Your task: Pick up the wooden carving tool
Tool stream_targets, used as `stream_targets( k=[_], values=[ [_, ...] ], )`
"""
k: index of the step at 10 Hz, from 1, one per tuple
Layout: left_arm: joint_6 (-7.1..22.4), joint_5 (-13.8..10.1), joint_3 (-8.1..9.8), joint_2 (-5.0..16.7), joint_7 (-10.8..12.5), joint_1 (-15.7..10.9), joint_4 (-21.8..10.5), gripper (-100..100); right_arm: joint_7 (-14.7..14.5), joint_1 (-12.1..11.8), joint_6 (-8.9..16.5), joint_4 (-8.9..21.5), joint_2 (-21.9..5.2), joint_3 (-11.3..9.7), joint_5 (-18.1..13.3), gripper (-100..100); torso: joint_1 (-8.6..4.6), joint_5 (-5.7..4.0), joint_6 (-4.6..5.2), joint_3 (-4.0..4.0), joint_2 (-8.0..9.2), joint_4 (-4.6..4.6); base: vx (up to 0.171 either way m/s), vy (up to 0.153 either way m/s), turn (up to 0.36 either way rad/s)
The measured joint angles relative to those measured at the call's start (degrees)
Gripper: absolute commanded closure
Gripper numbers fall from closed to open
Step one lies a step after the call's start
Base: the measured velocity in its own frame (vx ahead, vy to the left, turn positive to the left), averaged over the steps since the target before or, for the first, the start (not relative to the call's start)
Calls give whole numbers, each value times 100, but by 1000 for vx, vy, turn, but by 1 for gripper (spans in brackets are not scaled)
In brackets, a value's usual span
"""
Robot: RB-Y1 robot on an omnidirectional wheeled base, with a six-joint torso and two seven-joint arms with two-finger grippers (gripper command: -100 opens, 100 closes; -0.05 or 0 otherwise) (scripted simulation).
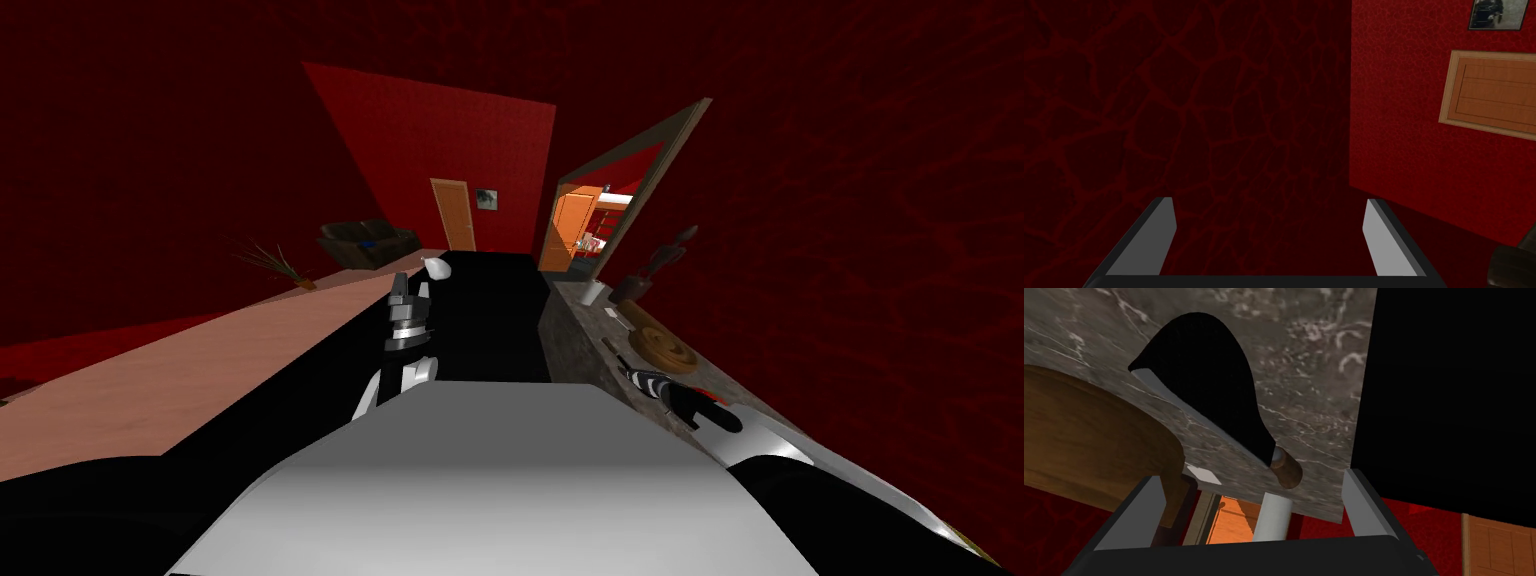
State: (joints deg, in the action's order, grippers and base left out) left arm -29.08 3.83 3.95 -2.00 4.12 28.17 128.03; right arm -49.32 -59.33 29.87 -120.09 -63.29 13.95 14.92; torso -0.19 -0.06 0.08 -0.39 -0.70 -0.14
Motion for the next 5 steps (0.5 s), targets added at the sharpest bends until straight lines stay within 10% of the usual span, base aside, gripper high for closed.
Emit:
stream_targets(
  k=[5],
  values=[
    [0,0,0,0,0,0,0,0,-494,-330,643,38,-612,-65,173,-100,2,0,3,1,2,0,76,12,118]
  ],
)
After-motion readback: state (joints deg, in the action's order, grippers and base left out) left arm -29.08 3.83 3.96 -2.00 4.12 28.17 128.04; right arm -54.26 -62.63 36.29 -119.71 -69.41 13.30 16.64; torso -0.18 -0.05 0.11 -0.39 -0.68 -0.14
